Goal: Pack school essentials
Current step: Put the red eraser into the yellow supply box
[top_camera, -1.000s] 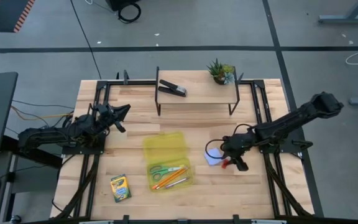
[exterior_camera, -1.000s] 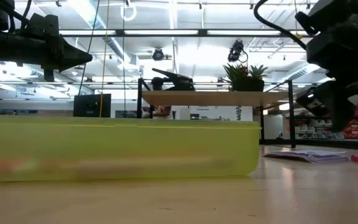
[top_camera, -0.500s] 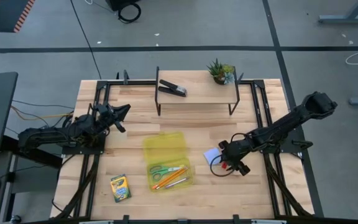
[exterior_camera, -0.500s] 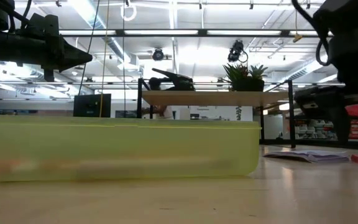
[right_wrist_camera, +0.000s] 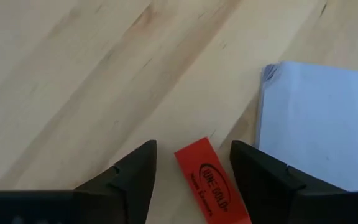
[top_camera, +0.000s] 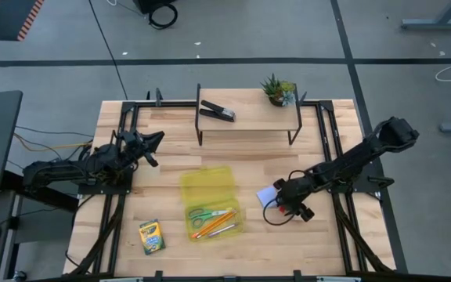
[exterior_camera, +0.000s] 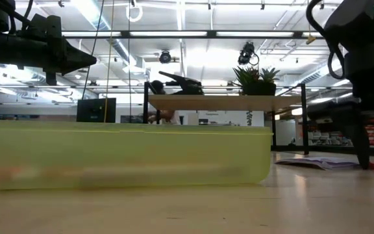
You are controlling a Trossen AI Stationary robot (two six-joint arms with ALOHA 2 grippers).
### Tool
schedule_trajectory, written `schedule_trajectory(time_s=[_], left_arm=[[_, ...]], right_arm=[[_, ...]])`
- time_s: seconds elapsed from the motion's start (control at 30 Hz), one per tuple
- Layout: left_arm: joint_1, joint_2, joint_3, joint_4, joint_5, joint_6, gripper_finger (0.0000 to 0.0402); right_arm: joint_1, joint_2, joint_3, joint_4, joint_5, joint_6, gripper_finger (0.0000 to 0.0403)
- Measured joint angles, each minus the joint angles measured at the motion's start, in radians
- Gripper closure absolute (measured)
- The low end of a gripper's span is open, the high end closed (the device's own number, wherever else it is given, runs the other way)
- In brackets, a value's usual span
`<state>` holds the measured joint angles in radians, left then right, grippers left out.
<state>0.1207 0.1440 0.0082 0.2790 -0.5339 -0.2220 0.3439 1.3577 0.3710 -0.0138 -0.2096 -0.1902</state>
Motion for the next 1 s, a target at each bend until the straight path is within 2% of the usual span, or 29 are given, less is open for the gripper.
schedule_trajectory(time_s=[0.53, 0.77, 1.0], left_arm=[[0.0, 0.0, 0.0, 0.0, 0.0, 0.0, 0.0368], [0.0, 0.0, 0.0, 0.0, 0.0, 0.0, 0.0364], [0.0, 0.0, 0.0, 0.0, 0.0, 0.0, 0.0374]], right_arm=[[-0.079, 0.002, -0.001, 0.006, -0.057, -0.055, 0.0334], [-0.081, 0.005, 0.022, 0.013, -0.064, 0.011, 0.0344], [-0.064, 0.006, 0.108, 0.032, -0.039, 0.086, 0.0344]])
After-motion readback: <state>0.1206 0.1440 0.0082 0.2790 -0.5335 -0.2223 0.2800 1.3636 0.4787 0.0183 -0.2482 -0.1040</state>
